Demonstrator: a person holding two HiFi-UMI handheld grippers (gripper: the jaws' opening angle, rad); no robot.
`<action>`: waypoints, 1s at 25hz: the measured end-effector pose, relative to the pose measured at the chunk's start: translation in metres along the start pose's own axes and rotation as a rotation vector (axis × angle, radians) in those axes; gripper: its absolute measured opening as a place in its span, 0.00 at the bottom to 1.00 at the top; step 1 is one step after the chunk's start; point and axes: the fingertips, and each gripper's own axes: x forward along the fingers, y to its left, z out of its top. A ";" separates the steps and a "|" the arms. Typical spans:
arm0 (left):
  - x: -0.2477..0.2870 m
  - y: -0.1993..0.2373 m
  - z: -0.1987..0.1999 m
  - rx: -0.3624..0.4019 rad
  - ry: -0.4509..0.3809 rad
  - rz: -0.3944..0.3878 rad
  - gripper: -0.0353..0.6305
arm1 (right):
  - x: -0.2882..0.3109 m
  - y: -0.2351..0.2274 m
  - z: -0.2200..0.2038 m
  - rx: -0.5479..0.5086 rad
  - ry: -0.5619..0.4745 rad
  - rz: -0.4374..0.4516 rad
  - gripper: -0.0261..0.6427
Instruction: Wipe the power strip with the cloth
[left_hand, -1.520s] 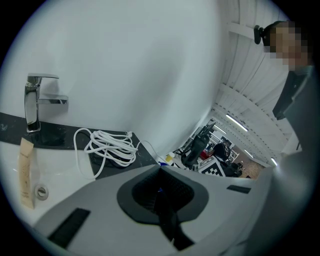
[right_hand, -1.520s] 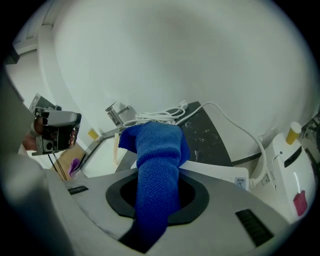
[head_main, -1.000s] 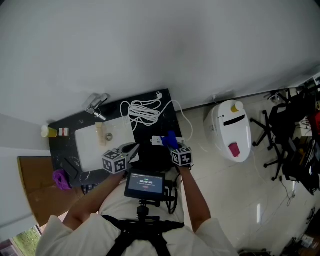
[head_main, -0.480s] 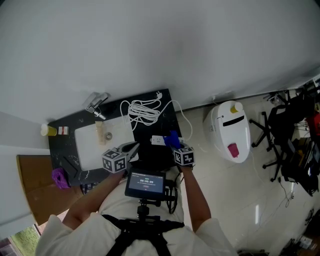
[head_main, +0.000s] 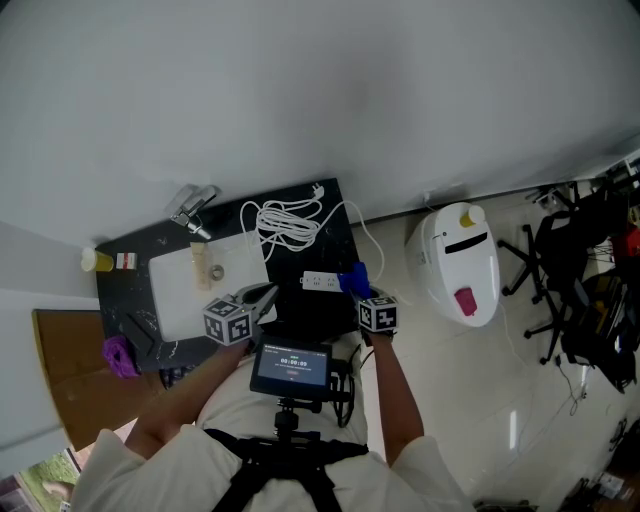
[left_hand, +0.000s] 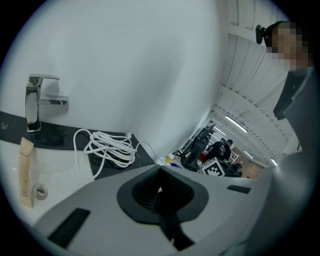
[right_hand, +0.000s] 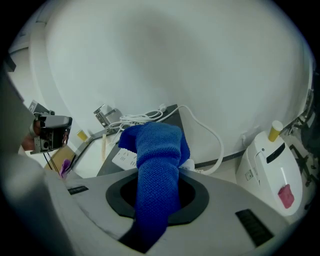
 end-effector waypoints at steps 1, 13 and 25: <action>0.000 0.000 0.000 0.000 -0.001 0.000 0.06 | -0.002 -0.002 0.000 -0.002 0.003 -0.005 0.17; -0.008 -0.002 0.002 -0.003 -0.019 -0.008 0.06 | -0.020 -0.041 -0.014 0.029 0.022 -0.113 0.17; -0.028 0.008 0.005 -0.007 -0.039 -0.016 0.06 | -0.071 -0.088 -0.023 0.199 -0.067 -0.267 0.17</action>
